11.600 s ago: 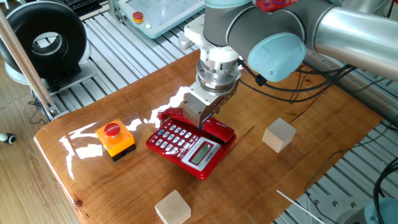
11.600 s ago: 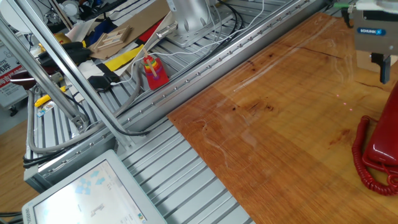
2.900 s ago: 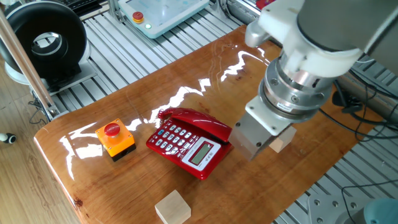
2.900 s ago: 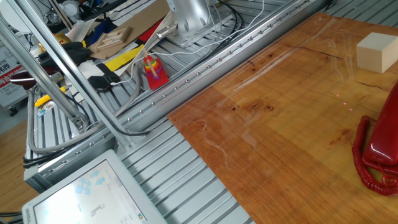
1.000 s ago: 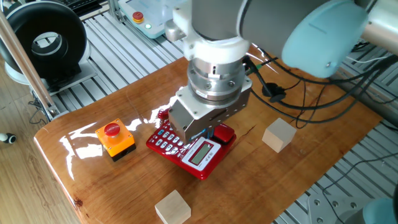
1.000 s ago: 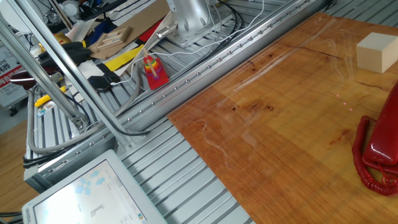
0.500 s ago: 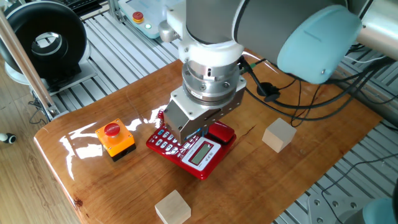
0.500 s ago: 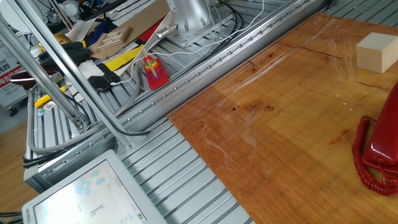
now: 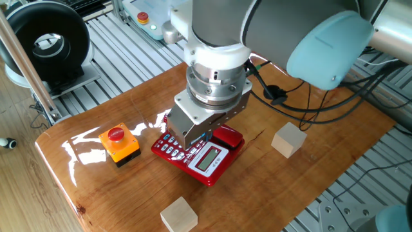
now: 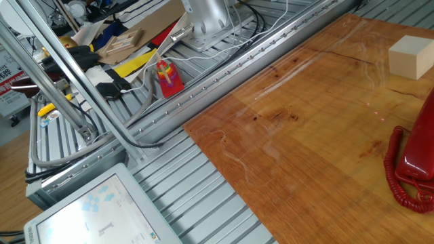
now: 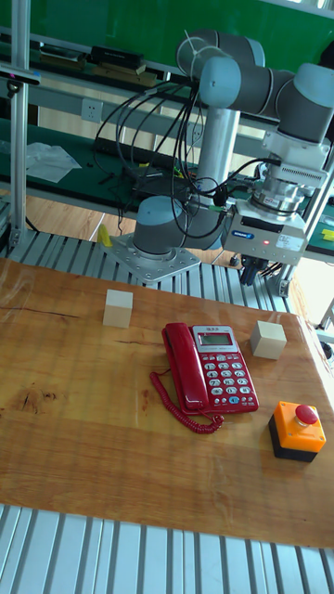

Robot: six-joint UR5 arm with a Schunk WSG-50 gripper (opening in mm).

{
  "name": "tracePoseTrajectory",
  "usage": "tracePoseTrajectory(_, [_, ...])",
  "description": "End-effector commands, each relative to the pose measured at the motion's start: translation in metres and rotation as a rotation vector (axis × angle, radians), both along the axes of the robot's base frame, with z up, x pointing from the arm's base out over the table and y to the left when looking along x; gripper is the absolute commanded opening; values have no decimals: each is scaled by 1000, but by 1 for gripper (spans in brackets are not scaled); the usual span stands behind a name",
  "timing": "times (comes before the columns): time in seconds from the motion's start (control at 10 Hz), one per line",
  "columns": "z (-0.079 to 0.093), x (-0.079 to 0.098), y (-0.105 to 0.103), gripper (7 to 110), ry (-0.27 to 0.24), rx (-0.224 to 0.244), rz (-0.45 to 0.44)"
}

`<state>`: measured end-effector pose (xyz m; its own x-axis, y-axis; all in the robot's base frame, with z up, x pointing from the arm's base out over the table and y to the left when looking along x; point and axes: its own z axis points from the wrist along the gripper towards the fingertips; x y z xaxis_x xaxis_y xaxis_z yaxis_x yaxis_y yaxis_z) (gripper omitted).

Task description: Place the handset of the telephone on the corresponding phone cradle

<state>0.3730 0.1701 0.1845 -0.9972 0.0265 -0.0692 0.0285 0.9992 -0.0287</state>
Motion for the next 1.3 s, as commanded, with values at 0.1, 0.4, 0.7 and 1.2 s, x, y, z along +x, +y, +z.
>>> tracePoseTrajectory(0.1, [-4,18,4,7,73,13,-2])
tracePoseTrajectory(0.4, [-11,29,23,7,66,11,-32])
tracePoseTrajectory(0.7, [-21,39,56,7,58,9,-52])
tracePoseTrajectory(1.2, [-18,44,52,7,40,17,-46])
